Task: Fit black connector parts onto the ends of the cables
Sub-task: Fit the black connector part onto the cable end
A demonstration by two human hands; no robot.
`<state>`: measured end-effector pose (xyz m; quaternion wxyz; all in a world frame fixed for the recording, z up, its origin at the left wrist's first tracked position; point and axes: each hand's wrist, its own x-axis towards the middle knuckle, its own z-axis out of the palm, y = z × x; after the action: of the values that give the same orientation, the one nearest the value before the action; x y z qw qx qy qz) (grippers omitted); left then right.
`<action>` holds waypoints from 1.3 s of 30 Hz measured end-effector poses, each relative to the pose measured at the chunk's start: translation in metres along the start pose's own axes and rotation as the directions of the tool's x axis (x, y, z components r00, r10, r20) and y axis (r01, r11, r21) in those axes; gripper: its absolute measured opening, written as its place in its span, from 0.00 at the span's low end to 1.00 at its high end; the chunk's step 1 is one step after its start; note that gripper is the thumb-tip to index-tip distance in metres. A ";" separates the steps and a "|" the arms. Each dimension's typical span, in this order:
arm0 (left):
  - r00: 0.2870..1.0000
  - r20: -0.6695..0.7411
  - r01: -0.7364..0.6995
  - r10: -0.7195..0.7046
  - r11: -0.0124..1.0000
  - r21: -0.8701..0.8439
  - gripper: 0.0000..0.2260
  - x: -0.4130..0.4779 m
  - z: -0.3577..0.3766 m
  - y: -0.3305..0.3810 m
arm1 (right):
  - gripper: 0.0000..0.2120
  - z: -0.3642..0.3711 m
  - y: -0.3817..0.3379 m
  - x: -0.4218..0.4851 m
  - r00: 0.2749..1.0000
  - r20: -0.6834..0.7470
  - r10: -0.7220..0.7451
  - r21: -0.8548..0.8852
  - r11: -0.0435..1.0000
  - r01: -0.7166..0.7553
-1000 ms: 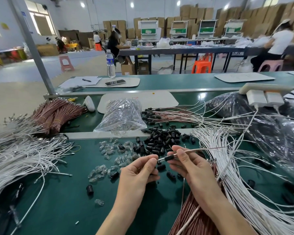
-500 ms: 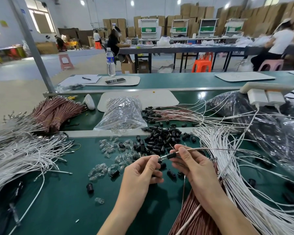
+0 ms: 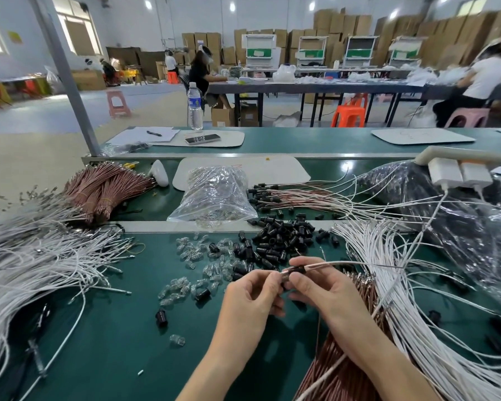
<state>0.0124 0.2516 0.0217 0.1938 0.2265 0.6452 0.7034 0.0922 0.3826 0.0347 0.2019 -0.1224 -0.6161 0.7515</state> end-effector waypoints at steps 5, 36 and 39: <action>1.000 -0.007 -0.001 0.001 1.000 0.027 0.09 0.002 0.001 -0.002 | 0.09 -0.004 0.003 0.003 0.998 -0.056 0.002 0.071 0.997 0.002; 0.982 0.092 0.176 -0.165 0.976 -0.129 0.07 0.008 -0.008 -0.001 | 0.14 -0.003 0.008 0.004 0.993 -0.065 -0.098 -0.229 0.970 0.081; 0.980 0.111 0.178 -0.167 0.979 -0.102 0.08 0.008 -0.009 -0.002 | 0.14 -0.003 0.008 0.003 0.991 -0.072 -0.109 -0.252 0.964 0.088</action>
<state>0.0008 0.2490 0.0201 0.2991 0.1940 0.6115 0.7064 0.0893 0.3859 0.0260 0.2480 -0.1476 -0.7014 0.6518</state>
